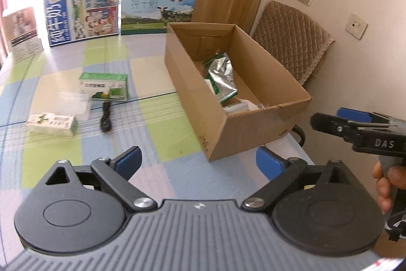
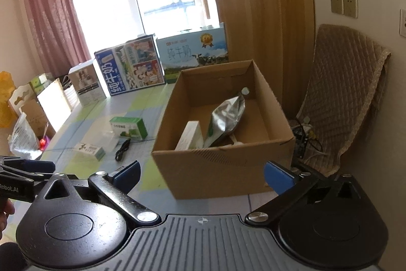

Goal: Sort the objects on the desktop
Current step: 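Move both tools back toward the medicine box and black cable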

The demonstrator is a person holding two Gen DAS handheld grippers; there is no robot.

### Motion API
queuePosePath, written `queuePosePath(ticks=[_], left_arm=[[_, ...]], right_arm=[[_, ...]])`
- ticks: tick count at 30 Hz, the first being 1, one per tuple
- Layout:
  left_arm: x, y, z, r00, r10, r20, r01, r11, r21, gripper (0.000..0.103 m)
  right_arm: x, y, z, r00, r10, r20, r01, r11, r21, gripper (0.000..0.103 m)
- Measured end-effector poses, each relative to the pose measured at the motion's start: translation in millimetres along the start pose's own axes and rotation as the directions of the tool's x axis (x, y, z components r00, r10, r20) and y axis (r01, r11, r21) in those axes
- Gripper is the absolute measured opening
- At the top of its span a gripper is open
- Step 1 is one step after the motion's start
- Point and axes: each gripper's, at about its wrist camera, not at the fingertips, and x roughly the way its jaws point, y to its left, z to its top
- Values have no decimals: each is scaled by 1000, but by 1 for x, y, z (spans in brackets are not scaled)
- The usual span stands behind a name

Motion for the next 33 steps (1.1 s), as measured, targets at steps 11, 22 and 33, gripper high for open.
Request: queuePosePath(ticks=[11,22,33], left_arm=[[-44,39,-41,994,113,2,-113,992,-60,101],[-85,84,-71,975,223,4,-220,966,-135,101],[-97,107,-77,964,265,12,-261,954,-149,101]], right_arm=[[-10,38,-12,999,44,-26,-45,998,-48,101],[-7,77,-16,993,104,-46,-109,989,-104,101],[6,100,-18,988,135,-72,-144,979,-146,101]])
